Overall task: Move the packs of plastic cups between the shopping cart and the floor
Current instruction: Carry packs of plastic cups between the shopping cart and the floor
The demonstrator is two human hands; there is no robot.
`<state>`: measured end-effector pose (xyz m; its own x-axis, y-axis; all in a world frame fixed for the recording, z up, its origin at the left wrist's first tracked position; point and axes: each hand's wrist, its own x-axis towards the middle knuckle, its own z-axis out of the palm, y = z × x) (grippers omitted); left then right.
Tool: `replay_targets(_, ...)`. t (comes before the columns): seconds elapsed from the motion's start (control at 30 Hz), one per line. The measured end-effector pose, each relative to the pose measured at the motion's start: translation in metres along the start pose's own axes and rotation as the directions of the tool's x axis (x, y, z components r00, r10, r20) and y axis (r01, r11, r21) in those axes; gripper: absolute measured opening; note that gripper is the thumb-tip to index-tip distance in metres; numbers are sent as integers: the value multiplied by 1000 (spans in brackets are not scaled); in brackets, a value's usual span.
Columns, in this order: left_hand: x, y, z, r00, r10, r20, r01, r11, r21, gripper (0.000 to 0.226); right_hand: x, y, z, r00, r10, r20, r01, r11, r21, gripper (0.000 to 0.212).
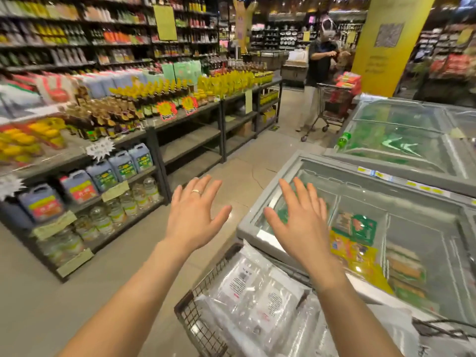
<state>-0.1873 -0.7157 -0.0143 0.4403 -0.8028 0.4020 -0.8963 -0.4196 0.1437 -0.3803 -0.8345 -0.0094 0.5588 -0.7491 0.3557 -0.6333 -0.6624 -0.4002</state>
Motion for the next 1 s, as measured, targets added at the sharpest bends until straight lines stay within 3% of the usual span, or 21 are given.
replay_targets(0.2, -40, -116, -69, 979, -181, -96, 190, 977, 100, 75, 20, -124, 29, 977, -211, 36, 209, 977, 53, 73)
replay_targets(0.43, -112, -256, -143, 907, -366, -210, 394, 912, 115, 76, 5, -281, 72, 919, -391, 50, 382, 914, 135, 75)
replay_targets(0.73, -208, -416, -232, 820, -475, -321, 545, 818, 183, 75, -24, -484, 133, 831, -556, 23, 534, 809, 246, 72)
replay_targets(1.0, -290, -526, -289, 704, -578, -414, 697, 675, 244, 70, -46, -624, 185, 728, -686, 16, 647, 693, 318, 70)
